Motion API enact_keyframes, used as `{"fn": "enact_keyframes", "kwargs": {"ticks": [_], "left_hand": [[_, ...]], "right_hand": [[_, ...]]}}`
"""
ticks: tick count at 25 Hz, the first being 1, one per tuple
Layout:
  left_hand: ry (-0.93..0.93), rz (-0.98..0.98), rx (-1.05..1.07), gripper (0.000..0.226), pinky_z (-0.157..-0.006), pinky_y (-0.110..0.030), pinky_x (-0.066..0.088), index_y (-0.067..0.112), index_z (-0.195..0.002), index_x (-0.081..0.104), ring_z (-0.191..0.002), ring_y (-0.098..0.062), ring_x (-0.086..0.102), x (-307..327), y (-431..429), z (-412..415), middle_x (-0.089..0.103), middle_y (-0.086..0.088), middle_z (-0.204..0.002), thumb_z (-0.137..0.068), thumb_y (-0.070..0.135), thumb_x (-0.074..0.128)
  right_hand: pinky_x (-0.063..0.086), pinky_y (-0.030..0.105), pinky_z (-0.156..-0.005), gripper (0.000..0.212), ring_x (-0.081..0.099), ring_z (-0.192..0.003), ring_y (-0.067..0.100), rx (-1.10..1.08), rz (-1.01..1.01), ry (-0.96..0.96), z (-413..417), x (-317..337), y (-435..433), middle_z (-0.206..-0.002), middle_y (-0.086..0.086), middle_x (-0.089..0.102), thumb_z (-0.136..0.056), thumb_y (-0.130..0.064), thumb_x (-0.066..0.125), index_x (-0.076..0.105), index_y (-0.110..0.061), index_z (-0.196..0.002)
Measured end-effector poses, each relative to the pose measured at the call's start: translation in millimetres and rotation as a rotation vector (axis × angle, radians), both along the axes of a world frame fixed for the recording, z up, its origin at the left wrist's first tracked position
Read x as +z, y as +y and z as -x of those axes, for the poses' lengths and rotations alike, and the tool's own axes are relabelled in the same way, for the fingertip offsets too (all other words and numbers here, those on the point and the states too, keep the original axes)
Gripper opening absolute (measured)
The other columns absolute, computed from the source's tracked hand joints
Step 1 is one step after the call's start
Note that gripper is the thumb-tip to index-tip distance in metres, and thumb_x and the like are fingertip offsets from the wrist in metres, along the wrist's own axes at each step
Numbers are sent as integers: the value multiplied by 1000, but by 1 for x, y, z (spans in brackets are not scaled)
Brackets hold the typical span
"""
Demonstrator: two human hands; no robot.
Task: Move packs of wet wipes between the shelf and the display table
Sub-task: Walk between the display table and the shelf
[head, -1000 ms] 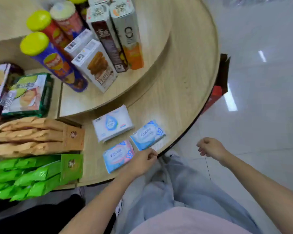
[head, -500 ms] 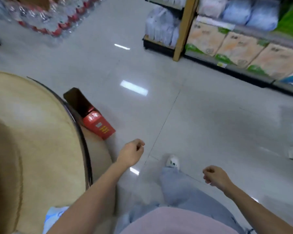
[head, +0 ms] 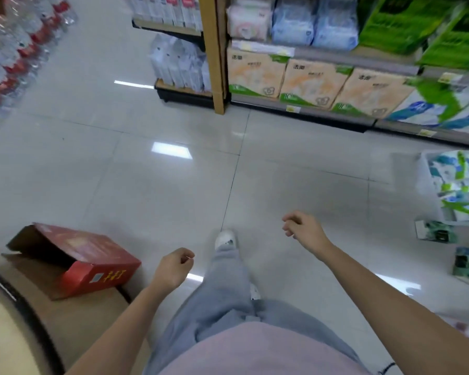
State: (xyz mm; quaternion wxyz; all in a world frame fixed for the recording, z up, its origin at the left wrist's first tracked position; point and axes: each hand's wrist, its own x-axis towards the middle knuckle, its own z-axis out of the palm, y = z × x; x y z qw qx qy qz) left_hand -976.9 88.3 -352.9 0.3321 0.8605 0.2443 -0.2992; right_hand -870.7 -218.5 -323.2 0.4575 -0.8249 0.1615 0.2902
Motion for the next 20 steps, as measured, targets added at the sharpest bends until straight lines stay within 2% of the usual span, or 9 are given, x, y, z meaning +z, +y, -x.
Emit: {"fn": "enact_keyframes", "kwargs": {"ticks": [4, 7, 10, 14, 17, 20], "left_hand": [[11, 33, 25, 12, -75, -26, 44, 18, -98, 63, -87, -21, 63, -12, 0, -97, 68, -5, -95, -90, 14, 56], [3, 77, -40, 18, -77, -24, 42, 11, -105, 65, -91, -23, 62, -4, -13, -195, 68, -7, -100, -90, 12, 55], [-79, 127, -138, 17, -79, -23, 43, 12, -105, 65, -91, -22, 62, 15, -37, -313, 68, -9, -103, -90, 12, 56], [-193, 189, -208, 14, -86, -26, 46, 15, -102, 65, -95, -22, 62, 47, -79, -454, 68, -8, -102, -91, 13, 57], [-224, 243, -249, 13, -84, -27, 46, 20, -98, 64, -95, -22, 62, 61, -115, -527, 67, -7, -102, -91, 13, 56], [-248, 274, -264, 11, -76, -23, 44, 22, -96, 63, -93, -22, 62, 66, -156, -584, 67, -5, -100, -91, 14, 58]], "right_hand": [[39, 5, -49, 17, 53, -61, 14, 4, 5, -32, -87, -7, -2, -83, 15, 60, -91, 4, 45, 60, -2, -97], [40, 5, -48, 20, 53, -61, 13, -53, 83, -2, -141, -6, -18, -84, 16, 60, -93, 5, 45, 61, 6, -104], [41, 5, -48, 21, 57, -63, 15, -113, 116, 49, -186, 3, -38, -87, 15, 64, -93, 1, 45, 63, 0, -102], [45, 16, -57, 19, 61, -72, 21, -253, 154, 73, -246, 9, -74, -93, 16, 69, -93, -4, 45, 63, -8, -99], [46, 18, -61, 19, 64, -77, 20, -277, 163, 78, -293, 5, -101, -93, 12, 69, -94, -7, 45, 63, -10, -101], [44, 16, -58, 20, 63, -74, 17, -258, 152, 59, -362, 4, -129, -93, 10, 69, -95, -7, 45, 63, -10, -102]]}}
